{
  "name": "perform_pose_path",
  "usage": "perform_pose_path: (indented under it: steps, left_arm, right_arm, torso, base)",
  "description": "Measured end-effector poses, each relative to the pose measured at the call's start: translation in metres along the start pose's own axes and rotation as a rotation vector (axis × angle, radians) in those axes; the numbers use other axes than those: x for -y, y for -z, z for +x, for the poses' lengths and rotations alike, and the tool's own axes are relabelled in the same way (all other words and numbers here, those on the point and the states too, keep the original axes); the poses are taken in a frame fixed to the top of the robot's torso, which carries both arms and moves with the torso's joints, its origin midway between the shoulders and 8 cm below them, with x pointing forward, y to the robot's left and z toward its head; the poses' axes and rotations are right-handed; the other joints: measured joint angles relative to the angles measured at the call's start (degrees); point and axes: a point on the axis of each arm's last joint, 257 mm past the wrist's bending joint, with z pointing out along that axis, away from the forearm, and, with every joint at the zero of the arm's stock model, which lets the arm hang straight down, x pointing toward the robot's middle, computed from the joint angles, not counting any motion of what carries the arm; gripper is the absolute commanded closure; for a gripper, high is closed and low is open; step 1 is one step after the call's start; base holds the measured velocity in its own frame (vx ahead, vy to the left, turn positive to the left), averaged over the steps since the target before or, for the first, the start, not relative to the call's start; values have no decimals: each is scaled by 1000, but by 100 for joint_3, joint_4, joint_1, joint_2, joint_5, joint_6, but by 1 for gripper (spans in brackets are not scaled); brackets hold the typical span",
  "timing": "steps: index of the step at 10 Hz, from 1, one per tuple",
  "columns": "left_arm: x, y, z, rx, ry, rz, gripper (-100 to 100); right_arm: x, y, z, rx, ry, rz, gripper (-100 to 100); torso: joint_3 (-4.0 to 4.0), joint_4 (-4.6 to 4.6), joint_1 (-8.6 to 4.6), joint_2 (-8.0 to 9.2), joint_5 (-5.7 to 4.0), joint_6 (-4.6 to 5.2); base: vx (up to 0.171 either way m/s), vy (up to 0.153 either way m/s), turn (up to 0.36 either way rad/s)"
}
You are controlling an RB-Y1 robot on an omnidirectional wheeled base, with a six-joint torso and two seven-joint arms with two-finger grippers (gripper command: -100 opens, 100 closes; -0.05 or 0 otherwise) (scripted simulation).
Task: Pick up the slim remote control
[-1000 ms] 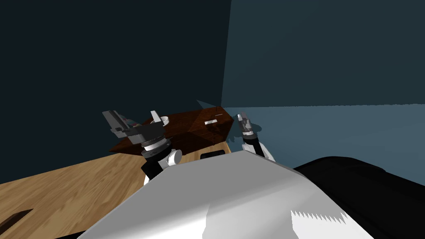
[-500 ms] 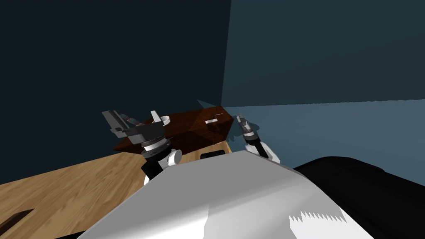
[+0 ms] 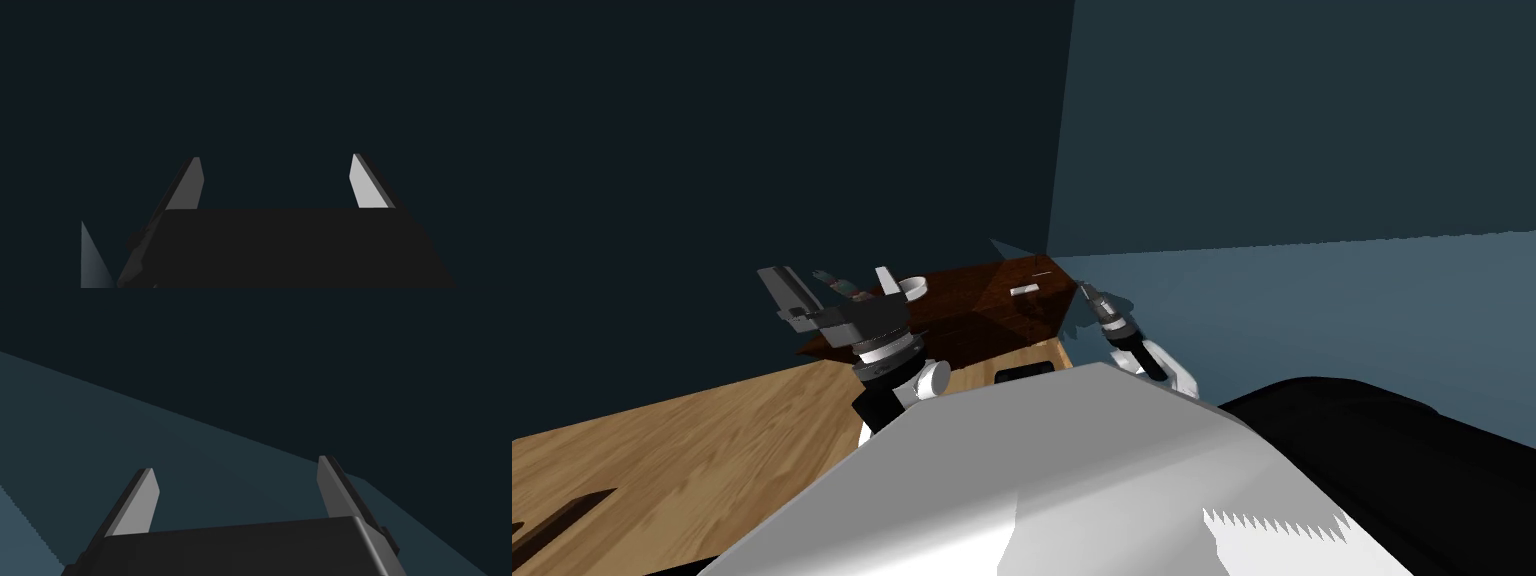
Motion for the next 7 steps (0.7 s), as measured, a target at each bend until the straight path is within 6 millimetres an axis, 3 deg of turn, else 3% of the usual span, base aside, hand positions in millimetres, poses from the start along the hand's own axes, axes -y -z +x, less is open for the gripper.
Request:
perform_pose_path:
  steps: [7]
  left_arm:
    - [0, 0, 0, 0, 0, 0, 0]
  right_arm:
    - [41, 32, 26, -239, 113, 53, -100]
  torso:
    - [-2, -1, 5, -3, 1, -1]
  base:
    - [-37, 45, 68]
